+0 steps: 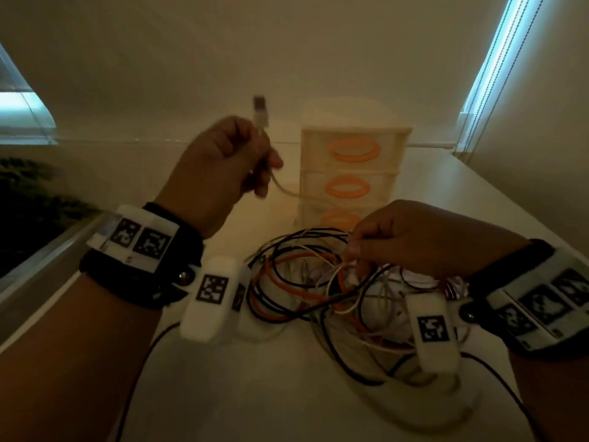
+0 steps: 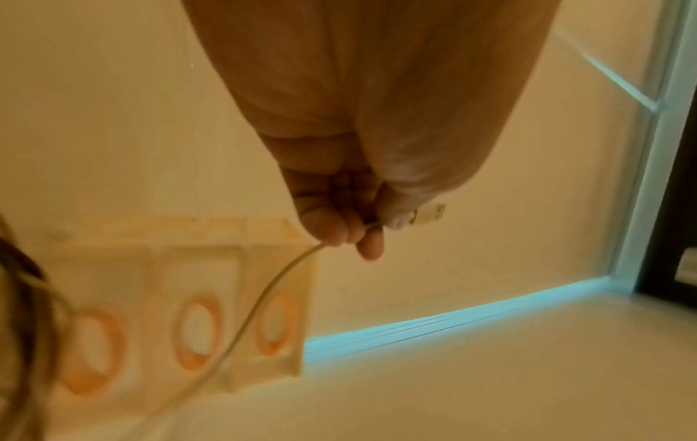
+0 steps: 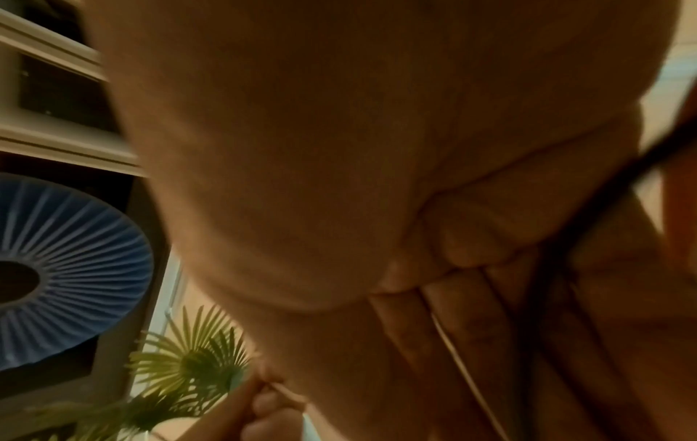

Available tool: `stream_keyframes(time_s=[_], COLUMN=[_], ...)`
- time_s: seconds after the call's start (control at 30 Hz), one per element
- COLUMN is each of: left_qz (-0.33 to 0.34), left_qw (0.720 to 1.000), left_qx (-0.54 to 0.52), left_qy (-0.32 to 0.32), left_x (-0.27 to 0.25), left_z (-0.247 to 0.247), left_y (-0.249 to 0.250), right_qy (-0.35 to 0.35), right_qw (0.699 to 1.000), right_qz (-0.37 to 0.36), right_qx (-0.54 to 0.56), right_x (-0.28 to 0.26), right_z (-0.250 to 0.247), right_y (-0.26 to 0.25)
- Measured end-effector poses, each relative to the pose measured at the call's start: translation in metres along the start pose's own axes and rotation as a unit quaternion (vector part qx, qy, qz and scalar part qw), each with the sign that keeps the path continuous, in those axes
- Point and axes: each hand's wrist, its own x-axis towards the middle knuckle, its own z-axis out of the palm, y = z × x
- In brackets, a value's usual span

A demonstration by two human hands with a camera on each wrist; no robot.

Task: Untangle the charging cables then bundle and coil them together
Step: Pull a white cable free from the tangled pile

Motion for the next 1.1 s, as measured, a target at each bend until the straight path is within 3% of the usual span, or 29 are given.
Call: stream_keyframes(time_s=[0.13, 0.23, 0.27, 0.43, 0.57, 0.73, 0.83, 1.0, 1.1], left_qz=[0.041, 0.011, 0.002, 0.006, -0.061, -0.120, -0.084, 0.012, 0.110], left_qw=[0.976, 0.975, 0.976, 0.970, 0.977, 0.964, 0.967, 0.970, 0.959], left_qx=[-0.195, -0.209, -0.208, -0.240, -0.203, -0.219, -0.204, 0.010, 0.153], left_qy=[0.093, 0.077, 0.063, 0.034, 0.018, -0.092, -0.126, -0.242, -0.213], left_x=[0.009, -0.006, -0.011, -0.016, -0.021, -0.025, -0.022, -0.029, -0.030], left_z=[0.011, 0.023, 0.025, 0.020, 0.027, 0.031, 0.021, 0.019, 0.026], left_y=[0.016, 0.002, -0.004, -0.012, -0.019, -0.023, -0.024, -0.023, -0.030], right_qy=[0.132, 0.273, 0.282, 0.167, 0.169, 0.148, 0.162, 0.186, 0.162], right_qw=[0.990, 0.959, 0.956, 0.983, 0.979, 0.980, 0.975, 0.940, 0.918], right_qz=[0.042, -0.016, -0.034, -0.058, -0.082, -0.070, -0.037, 0.013, 0.007], right_qx=[-0.030, -0.069, -0.071, 0.043, 0.083, 0.110, 0.147, 0.287, 0.363], right_x=[0.008, 0.012, 0.015, 0.037, 0.041, 0.045, 0.041, 0.041, 0.039], right_z=[-0.015, -0.011, -0.005, 0.035, 0.056, 0.063, 0.051, 0.037, 0.035], right_y=[0.002, -0.006, -0.010, -0.020, -0.011, 0.004, 0.009, 0.010, 0.007])
